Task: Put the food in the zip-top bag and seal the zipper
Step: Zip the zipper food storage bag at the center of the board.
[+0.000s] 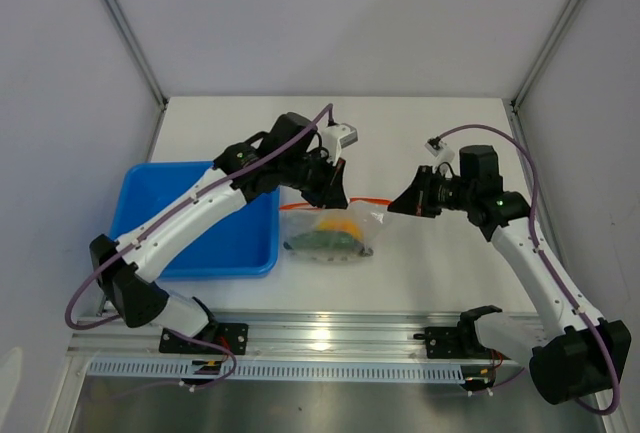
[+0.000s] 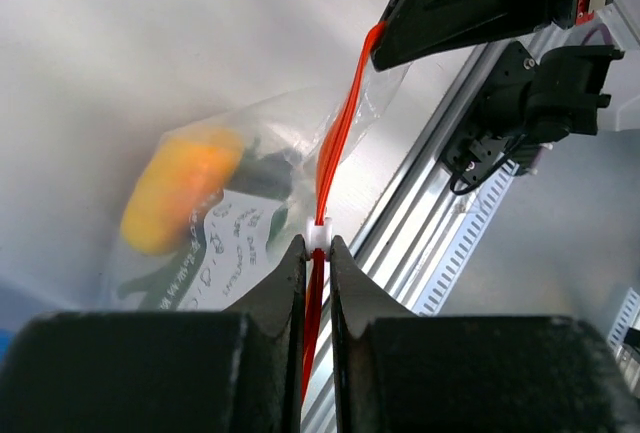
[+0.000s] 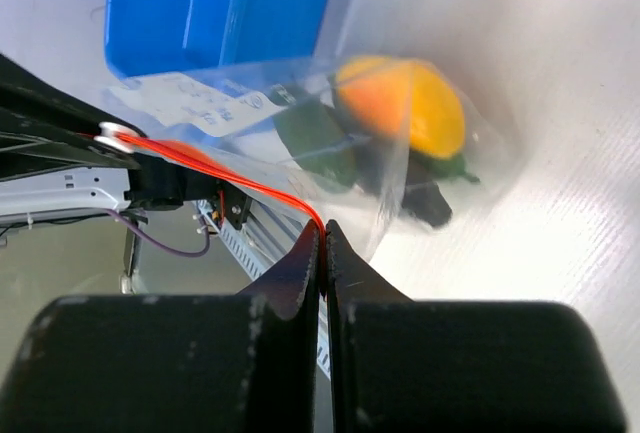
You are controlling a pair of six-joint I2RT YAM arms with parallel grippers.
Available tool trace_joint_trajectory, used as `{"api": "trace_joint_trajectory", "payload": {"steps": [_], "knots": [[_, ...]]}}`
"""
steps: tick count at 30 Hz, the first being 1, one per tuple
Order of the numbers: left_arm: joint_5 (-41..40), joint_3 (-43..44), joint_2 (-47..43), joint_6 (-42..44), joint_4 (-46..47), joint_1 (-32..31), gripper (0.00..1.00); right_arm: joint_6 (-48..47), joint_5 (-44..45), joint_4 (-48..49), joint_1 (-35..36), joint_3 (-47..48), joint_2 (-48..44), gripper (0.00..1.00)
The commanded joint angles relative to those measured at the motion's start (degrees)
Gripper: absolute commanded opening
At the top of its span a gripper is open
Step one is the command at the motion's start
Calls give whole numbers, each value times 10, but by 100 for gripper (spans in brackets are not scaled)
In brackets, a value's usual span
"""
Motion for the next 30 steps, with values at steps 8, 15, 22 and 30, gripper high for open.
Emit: {"api": "trace_joint_trajectory", "payload": {"steps": [8, 15, 22, 30], "knots": [[-75, -20, -79, 18, -37, 6, 1, -22, 59, -34, -11, 24, -3, 0], [-105, -62, -118, 21, -54, 6, 1, -30, 75, -45, -18, 36, 1, 0], [-138, -108, -166, 13, -58, 6, 1, -44, 88, -59, -19, 45, 10, 0], [-185, -164, -225, 1, -53, 8, 1, -50, 89, -65, -14, 55, 26, 0]]}}
